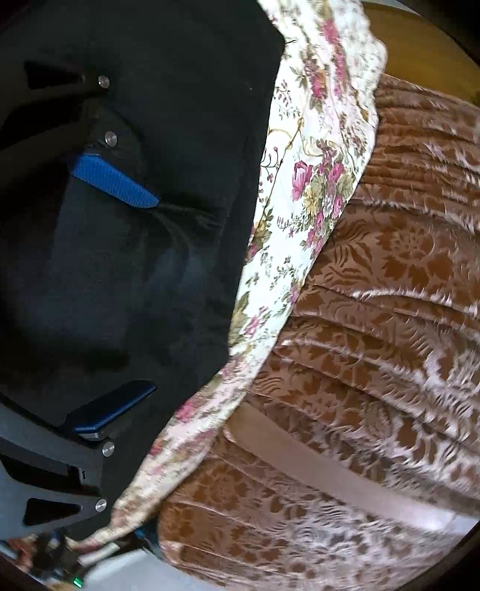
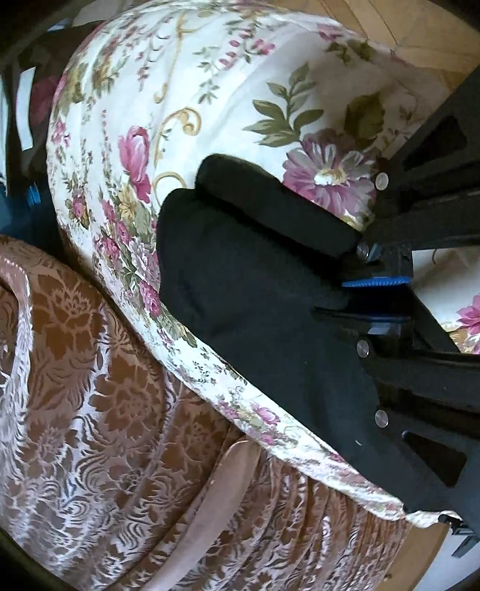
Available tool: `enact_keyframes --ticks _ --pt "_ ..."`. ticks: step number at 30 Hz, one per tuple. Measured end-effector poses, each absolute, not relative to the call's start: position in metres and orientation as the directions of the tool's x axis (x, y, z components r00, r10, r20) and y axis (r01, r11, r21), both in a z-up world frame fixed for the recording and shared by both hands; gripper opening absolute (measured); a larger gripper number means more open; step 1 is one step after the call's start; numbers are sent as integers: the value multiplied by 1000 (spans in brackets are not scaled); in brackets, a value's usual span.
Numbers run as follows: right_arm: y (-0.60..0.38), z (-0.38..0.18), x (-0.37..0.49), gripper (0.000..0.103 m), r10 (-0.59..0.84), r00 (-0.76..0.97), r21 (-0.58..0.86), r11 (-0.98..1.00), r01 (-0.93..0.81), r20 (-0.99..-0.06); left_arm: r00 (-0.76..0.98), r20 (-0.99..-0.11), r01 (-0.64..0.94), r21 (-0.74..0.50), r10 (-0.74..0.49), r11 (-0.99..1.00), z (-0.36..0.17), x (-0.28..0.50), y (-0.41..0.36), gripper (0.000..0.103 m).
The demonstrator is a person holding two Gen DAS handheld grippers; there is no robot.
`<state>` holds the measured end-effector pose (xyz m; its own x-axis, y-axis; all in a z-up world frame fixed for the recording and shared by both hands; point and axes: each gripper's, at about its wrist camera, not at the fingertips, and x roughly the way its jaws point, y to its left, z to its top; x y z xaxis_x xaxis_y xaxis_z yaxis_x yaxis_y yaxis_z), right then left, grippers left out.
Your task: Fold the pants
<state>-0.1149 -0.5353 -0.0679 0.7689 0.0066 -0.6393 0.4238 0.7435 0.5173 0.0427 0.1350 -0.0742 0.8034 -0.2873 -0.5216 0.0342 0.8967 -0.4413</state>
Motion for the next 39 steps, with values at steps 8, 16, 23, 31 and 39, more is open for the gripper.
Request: enact_keyframes --ticks 8,16,23,31,39 --pt "-514 -19 -142 21 -223 807 389 786 480 -546 789 -552 96 -322 -269 942 -73 10 108 94" --pt "-411 -5 -69 24 70 785 282 950 137 -615 746 -540 204 -373 -391 905 -59 -4 72 93" --pt "-331 -42 -38 24 210 679 251 967 -39 -703 720 -621 253 -181 -310 950 -72 -18 49 94" --pt "-313 -63 -80 25 170 693 113 985 -127 -701 672 -621 273 -298 -403 915 -55 -25 66 85" --pt "-300 -26 -35 25 220 718 179 975 -134 -660 588 -698 240 -332 -409 912 -10 86 55 46"
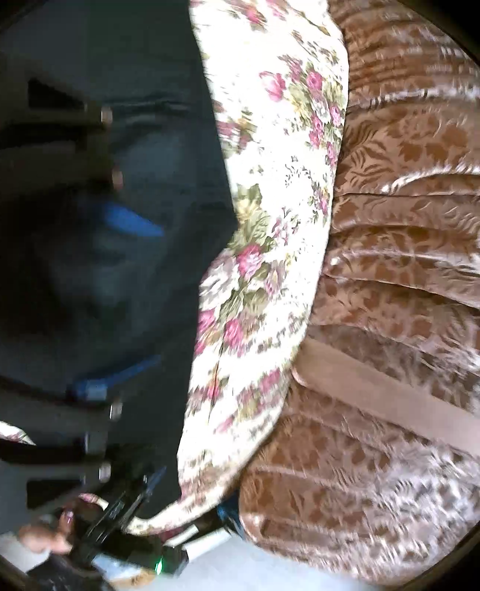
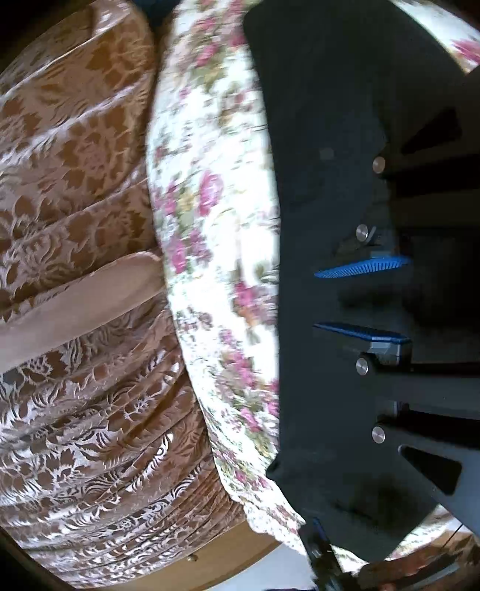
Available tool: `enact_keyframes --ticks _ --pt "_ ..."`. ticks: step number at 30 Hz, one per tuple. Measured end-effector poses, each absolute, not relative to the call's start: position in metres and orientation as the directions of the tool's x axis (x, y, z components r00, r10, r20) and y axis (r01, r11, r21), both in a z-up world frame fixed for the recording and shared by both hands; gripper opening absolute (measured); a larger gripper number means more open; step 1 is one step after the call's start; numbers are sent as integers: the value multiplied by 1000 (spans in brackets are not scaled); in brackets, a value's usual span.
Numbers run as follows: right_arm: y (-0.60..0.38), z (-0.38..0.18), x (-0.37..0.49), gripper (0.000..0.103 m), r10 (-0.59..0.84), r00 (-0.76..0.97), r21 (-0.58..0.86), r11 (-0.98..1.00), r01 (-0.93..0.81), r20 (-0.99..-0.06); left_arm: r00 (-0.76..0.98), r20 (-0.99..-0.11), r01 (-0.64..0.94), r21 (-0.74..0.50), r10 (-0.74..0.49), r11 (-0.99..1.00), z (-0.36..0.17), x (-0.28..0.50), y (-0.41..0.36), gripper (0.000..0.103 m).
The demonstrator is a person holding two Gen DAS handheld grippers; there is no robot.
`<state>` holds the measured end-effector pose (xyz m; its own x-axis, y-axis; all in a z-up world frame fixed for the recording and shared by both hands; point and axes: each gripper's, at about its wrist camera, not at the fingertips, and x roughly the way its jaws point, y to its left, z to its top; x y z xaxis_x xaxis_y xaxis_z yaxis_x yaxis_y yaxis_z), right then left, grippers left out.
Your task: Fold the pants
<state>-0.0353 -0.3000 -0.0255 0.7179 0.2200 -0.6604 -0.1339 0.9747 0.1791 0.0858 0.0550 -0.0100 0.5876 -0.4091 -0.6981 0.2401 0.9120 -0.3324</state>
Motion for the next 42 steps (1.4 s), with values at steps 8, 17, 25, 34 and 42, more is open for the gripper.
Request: enact_keyframes --ticks 8,17,25,34,42 --pt "-277 -45 11 25 173 662 36 976 -215 -729 512 -796 205 -251 -323 946 -58 147 47 19" --pt "-286 -67 9 25 205 668 101 976 -192 -715 615 -704 202 -294 -354 934 -72 157 60 16" --pt "-296 -70 10 25 265 669 182 964 -193 -695 616 -678 189 -367 -401 911 -77 136 73 16" --pt "-312 -64 -9 25 288 683 274 953 -132 -671 634 -628 178 -450 -452 875 -84 102 90 17" --pt "-357 -55 -52 26 211 721 279 960 -25 -660 642 -600 255 -420 -477 871 -77 91 80 48"
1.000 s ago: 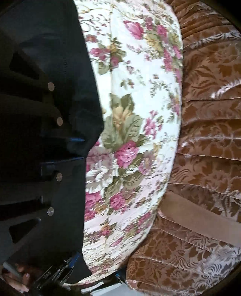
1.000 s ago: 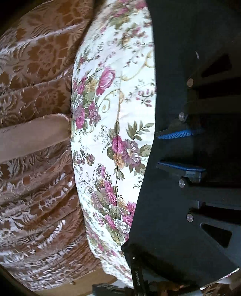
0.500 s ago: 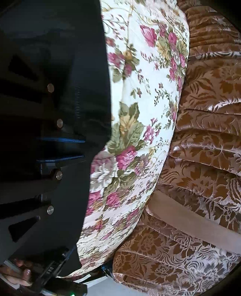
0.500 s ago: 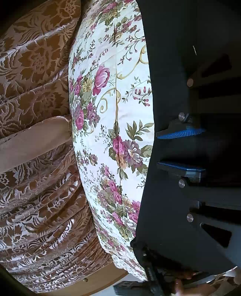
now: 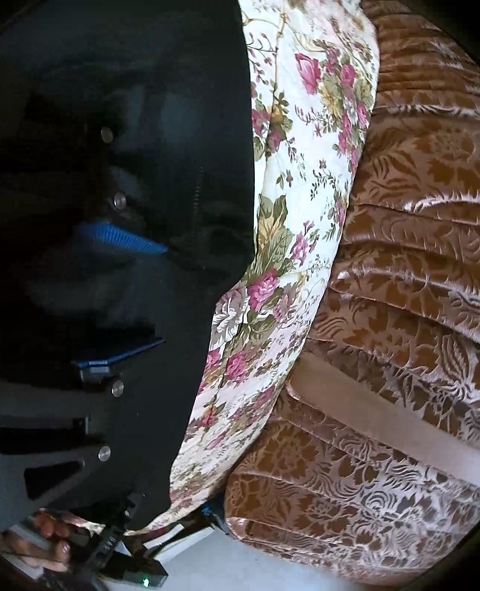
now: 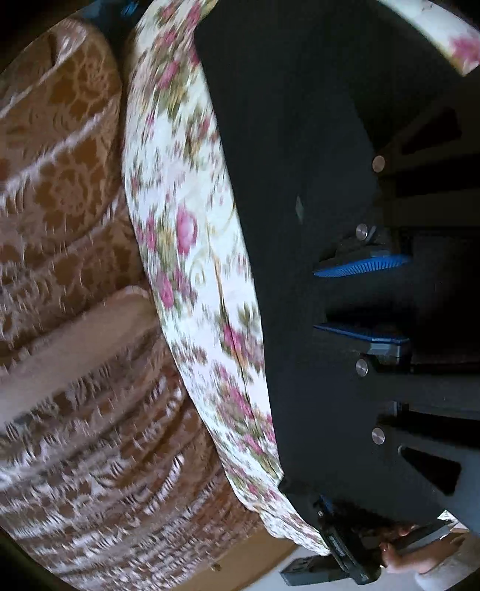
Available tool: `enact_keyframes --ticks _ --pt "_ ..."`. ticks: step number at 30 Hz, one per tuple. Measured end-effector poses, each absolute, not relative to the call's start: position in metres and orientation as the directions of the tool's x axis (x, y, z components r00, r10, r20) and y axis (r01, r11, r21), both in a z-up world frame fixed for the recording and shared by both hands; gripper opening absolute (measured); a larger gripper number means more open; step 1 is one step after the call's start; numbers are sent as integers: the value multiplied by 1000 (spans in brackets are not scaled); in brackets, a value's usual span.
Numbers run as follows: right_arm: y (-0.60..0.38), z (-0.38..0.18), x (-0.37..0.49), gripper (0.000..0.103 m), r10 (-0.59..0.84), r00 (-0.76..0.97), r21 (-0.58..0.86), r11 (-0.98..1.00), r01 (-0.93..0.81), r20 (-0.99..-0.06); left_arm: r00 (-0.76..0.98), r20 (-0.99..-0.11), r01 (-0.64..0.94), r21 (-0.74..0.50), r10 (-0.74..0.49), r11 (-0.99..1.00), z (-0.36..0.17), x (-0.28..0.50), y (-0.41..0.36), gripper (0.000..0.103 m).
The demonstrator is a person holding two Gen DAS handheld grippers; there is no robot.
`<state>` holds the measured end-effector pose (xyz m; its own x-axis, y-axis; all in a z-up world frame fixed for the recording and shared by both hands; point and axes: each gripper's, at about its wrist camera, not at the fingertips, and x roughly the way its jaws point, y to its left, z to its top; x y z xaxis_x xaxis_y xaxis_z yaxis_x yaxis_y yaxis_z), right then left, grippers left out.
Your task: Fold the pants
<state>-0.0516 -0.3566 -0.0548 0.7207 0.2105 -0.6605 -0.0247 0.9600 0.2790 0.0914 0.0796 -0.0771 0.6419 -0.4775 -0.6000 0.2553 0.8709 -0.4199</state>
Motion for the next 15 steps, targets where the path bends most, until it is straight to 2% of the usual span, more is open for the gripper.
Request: enact_keyframes --ticks 7,10,15 --pt "-436 -38 -80 26 52 776 345 913 218 -628 639 -587 256 -448 -497 857 -78 92 84 48" --pt "-483 -32 -105 26 -31 803 431 831 352 -596 639 -583 258 -452 -501 854 -78 92 85 49" --pt "-541 -41 -129 26 -97 786 530 687 496 -610 639 -576 258 -463 -510 848 -78 91 86 49"
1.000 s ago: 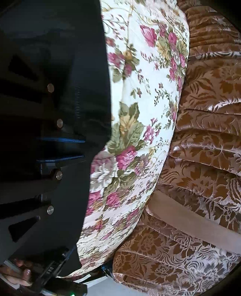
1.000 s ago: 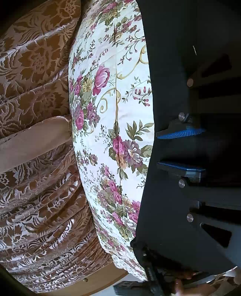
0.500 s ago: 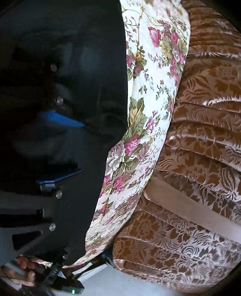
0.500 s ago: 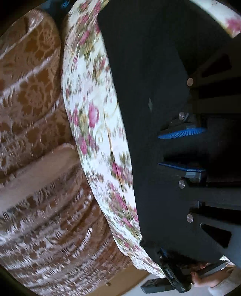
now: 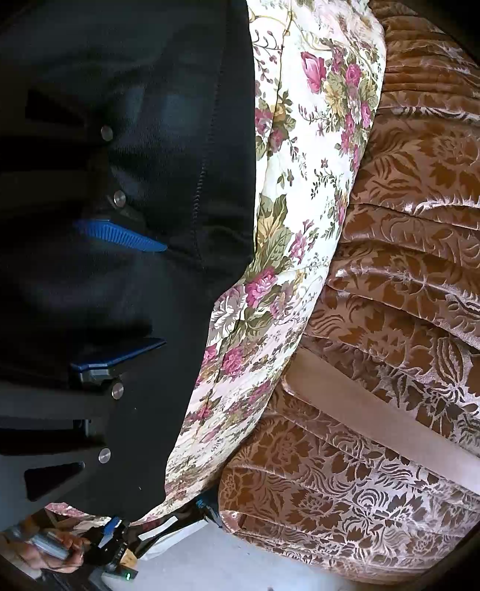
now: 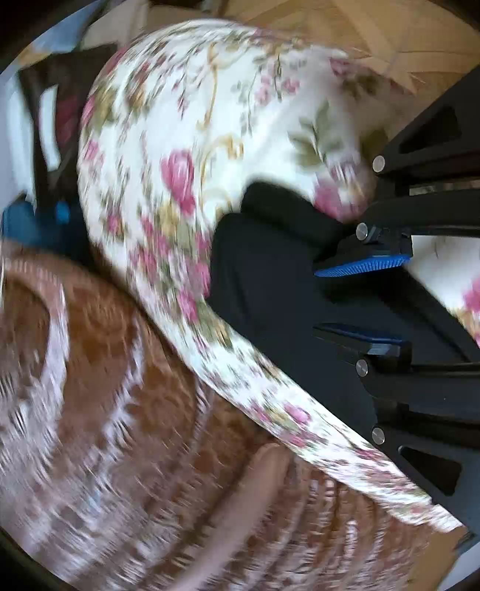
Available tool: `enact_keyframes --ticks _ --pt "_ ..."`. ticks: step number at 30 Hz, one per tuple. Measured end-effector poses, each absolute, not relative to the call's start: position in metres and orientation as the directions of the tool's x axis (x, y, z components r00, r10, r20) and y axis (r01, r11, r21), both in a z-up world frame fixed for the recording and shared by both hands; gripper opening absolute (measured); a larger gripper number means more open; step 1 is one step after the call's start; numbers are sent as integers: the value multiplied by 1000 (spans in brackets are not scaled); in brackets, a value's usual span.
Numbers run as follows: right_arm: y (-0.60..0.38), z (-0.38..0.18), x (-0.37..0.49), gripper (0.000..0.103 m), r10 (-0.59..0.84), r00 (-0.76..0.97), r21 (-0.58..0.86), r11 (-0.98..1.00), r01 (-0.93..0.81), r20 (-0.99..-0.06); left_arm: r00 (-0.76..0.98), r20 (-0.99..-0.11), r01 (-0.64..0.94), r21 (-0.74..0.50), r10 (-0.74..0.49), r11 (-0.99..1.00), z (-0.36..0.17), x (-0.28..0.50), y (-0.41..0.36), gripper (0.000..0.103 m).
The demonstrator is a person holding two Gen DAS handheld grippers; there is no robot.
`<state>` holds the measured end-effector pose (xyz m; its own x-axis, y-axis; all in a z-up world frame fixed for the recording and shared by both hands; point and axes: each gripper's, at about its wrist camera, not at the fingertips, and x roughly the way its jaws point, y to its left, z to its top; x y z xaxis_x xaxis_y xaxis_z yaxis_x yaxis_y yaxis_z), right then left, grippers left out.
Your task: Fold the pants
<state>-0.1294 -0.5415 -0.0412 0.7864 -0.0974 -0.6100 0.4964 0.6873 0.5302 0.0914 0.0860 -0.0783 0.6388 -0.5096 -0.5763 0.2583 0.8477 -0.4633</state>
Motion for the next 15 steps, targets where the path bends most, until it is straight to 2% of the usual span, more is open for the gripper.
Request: enact_keyframes --ticks 9,12,15 --pt "-568 -54 -114 26 -58 782 581 636 508 -621 638 -576 258 -465 -511 847 -79 92 86 50" --pt "-569 -56 -117 14 -59 792 600 619 507 -608 638 -576 258 -464 -510 847 -79 92 86 50" --pt "-561 -51 -121 10 -90 798 556 670 492 -596 638 -576 258 -465 -510 847 -79 92 86 50"
